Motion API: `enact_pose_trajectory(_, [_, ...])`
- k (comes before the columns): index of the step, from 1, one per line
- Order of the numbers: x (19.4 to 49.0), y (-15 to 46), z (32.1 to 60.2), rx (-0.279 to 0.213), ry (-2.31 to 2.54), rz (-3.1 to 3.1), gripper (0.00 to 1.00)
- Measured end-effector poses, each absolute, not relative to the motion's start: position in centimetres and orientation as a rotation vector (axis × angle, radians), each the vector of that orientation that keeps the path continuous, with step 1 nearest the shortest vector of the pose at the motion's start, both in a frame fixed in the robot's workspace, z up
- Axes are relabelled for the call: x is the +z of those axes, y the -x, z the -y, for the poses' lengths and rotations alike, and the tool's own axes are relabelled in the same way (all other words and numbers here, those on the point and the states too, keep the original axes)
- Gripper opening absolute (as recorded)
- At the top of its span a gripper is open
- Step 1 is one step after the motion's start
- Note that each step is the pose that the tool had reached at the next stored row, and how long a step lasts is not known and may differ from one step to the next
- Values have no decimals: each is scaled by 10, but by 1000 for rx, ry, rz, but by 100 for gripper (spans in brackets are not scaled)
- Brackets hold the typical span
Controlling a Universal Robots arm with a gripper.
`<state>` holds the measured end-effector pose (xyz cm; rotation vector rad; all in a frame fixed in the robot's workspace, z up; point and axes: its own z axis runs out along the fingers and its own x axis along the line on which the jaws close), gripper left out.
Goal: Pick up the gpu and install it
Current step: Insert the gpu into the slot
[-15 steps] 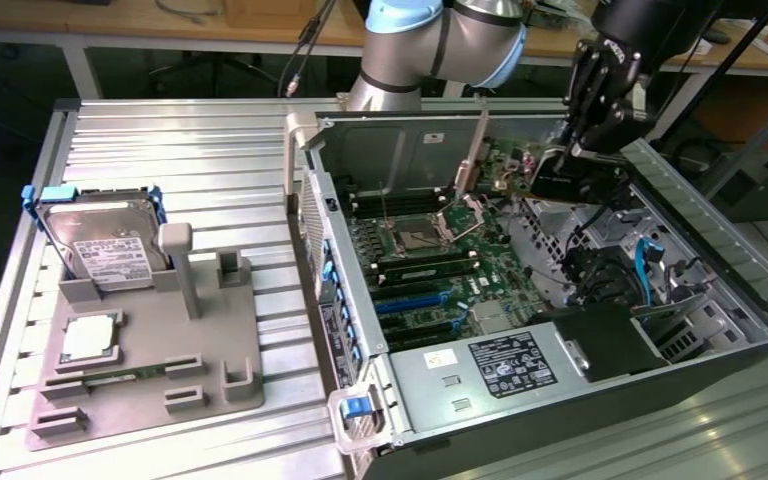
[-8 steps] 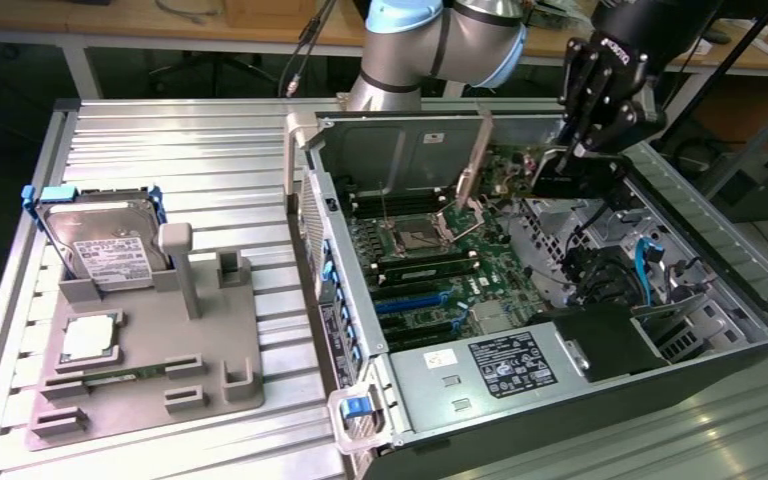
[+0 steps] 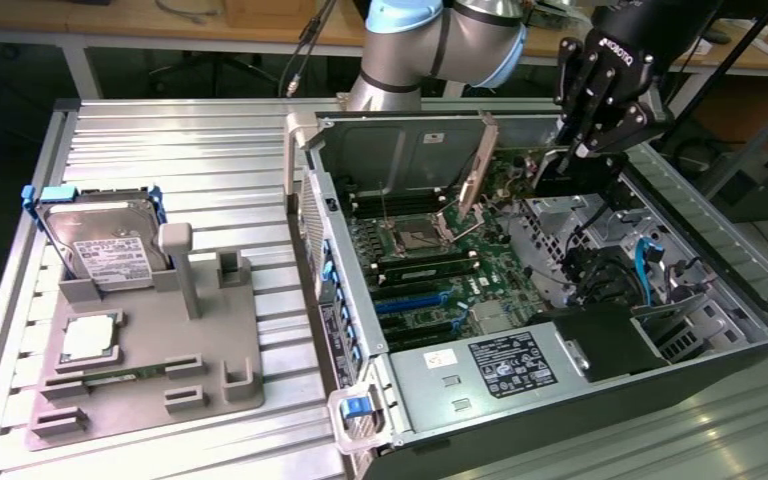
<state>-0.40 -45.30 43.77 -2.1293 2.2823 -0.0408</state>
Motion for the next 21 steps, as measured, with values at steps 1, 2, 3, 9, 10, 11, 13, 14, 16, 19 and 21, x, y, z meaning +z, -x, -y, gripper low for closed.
enact_pose_trajectory(1, [438,4,453,-41,2129,-2282,27])
enact_pose_trajectory(2, [438,4,453,-41,2129,-2282,27])
enact_pose_trajectory(3, [438,4,453,-41,2129,-2282,27])
enact_pose_trajectory(9, [438,4,453,-41,2129,-2282,27])
enact_pose_trajectory(10, [437,4,453,-40,2130,-2283,27])
enact_pose_trajectory(11, [437,4,453,-38,2131,-2284,27])
enact_pose_trajectory(13, [437,4,453,-29,2135,-2288,27])
enact_pose_trajectory(14, [436,4,453,-23,2137,-2292,27])
enact_pose_trajectory(16, [436,3,453,-7,2144,-2301,27])
enact_pose_trajectory(19, [434,3,453,12,2151,-2311,27])
enact_pose_trajectory(21, [433,3,453,14,2151,-2313,27])
